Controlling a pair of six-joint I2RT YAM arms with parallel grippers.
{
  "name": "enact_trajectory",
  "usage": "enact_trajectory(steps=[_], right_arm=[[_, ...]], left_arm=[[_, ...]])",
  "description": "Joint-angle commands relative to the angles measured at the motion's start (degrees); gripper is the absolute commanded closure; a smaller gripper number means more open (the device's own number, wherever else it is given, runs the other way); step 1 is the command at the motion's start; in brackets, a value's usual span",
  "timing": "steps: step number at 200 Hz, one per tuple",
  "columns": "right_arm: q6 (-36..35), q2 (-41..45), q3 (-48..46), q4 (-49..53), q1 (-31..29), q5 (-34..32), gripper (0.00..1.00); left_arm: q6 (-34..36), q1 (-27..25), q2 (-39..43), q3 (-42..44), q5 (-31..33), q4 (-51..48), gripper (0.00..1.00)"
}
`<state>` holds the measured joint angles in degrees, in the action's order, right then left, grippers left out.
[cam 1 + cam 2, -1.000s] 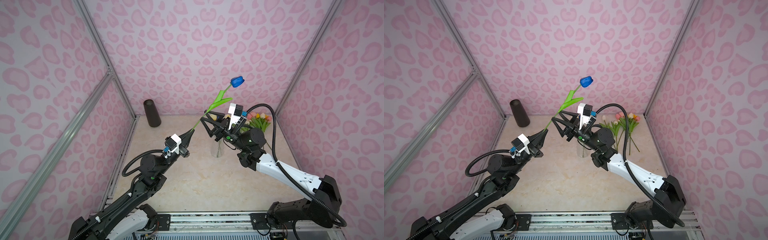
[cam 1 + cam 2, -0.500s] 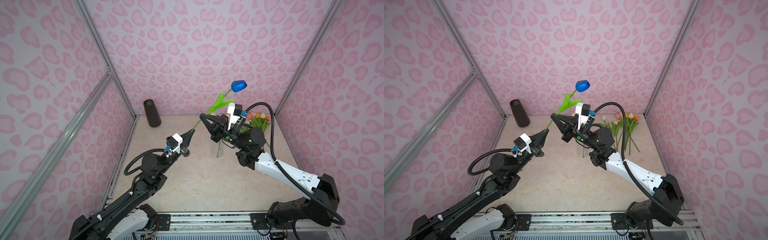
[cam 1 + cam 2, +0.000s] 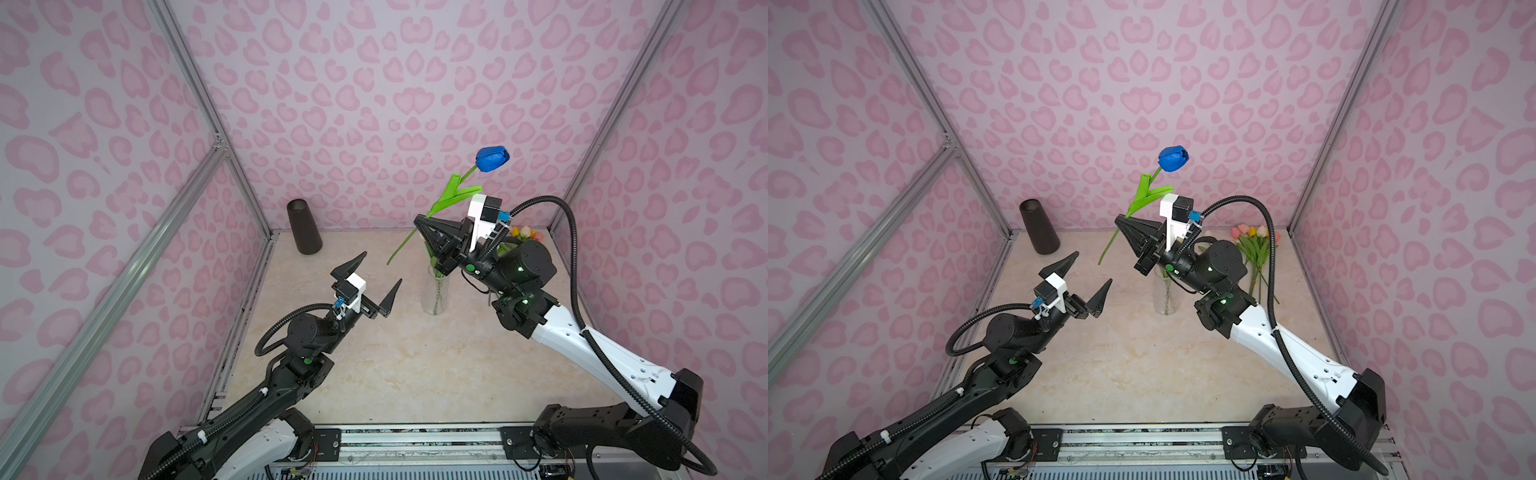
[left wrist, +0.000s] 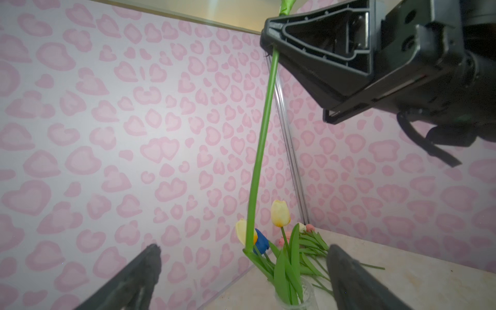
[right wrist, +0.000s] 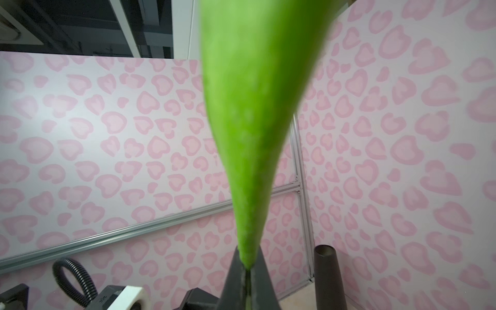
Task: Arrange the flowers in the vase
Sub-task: 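Open the left gripper while the right gripper lowers the blue tulip into the vase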
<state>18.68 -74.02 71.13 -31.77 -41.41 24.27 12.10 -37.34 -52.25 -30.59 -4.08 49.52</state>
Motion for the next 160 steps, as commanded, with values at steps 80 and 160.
enact_trajectory(steps=[80, 160], right_arm=[[-16.6, 1.2, -6.2, 20.4, 1.9, -22.8, 1.0], [-22.2, -2.1, -11.7, 9.5, 2.0, -28.0, 1.0]], left_arm=[[-0.9, 0.9, -2.2, 5.7, 9.1, -1.4, 0.02], [-0.8, 0.9, -8.3, 2.9, 8.5, -0.8, 0.02]])
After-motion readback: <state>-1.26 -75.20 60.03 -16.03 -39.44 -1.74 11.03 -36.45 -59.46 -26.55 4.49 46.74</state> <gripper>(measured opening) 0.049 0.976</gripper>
